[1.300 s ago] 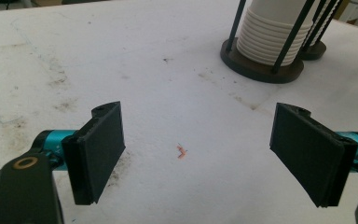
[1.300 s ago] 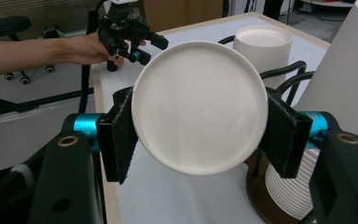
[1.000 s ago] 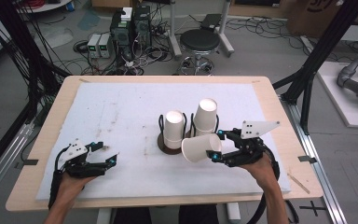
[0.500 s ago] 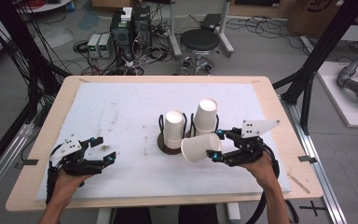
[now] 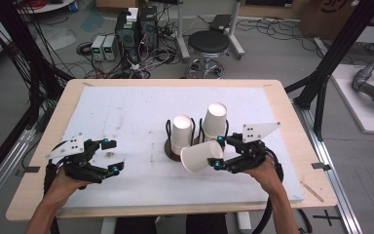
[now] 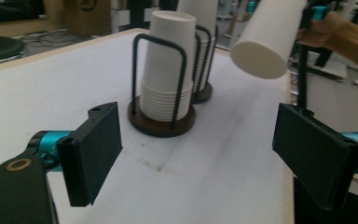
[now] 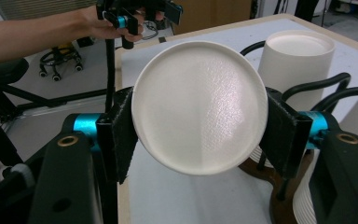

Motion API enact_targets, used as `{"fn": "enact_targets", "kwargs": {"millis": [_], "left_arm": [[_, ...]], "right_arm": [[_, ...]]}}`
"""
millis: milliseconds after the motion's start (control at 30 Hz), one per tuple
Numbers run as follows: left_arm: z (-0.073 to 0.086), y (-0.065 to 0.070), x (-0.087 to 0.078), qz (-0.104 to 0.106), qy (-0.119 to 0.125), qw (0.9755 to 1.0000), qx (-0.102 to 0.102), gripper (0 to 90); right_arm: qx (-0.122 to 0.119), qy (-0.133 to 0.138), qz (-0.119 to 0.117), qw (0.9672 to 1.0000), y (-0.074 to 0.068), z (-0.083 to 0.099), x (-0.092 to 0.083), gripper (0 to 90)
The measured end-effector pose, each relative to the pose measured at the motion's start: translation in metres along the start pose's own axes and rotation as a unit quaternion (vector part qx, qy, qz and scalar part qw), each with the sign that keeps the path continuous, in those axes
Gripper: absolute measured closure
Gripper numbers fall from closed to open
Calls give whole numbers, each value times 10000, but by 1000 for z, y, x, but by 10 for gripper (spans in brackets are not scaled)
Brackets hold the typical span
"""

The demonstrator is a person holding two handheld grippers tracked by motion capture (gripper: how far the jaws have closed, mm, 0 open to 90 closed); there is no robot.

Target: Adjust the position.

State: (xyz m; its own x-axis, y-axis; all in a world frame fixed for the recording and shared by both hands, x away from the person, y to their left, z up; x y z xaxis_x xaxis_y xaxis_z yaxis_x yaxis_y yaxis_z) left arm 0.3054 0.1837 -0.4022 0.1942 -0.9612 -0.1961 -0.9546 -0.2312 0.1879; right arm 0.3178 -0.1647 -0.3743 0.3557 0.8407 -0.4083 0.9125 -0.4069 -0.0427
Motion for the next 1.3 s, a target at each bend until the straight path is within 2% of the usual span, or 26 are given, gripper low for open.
{"fn": "enact_targets", "kwargs": {"millis": [100, 500, 767, 1067, 1133, 1300], "left_arm": [[-3, 4, 4, 195, -34, 9998, 33, 156], [-12, 16, 24, 617, -35, 9979, 200, 155], [-21, 26, 48, 1011, -83, 9944, 289, 156], [-22, 31, 75, 1273, -69, 9914, 286, 156], [-24, 32, 79, 1305, -49, 9907, 381, 156], [-26, 34, 89, 1440, -23, 9890, 335, 148]], "right_arm": [[-48, 18, -61, 10000, -2, -2, 5, 359], [-101, 142, -307, 9994, -15, -10, 18, 359], [-62, 224, -477, 9986, -19, -12, 25, 359], [-108, 256, -598, 9978, -24, -15, 32, 359], [-100, 255, -625, 9977, -26, -15, 33, 359], [-69, 287, -675, 9973, -29, -15, 35, 359]]}}
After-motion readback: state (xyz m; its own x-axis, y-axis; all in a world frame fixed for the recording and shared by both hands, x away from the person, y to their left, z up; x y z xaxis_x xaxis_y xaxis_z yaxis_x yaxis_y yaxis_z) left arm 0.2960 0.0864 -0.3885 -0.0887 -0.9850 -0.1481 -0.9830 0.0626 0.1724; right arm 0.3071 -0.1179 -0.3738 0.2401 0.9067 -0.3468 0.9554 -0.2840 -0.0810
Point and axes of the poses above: each handheld gripper's, and its own axes: x roughly forward along the jaws, z roughly out of its underside, y roughly to its right, the point moved 7 cm from there along x, roughly forward along the jaws, and after that the axes turned 13 degrees about z, right-handed, at the moved point
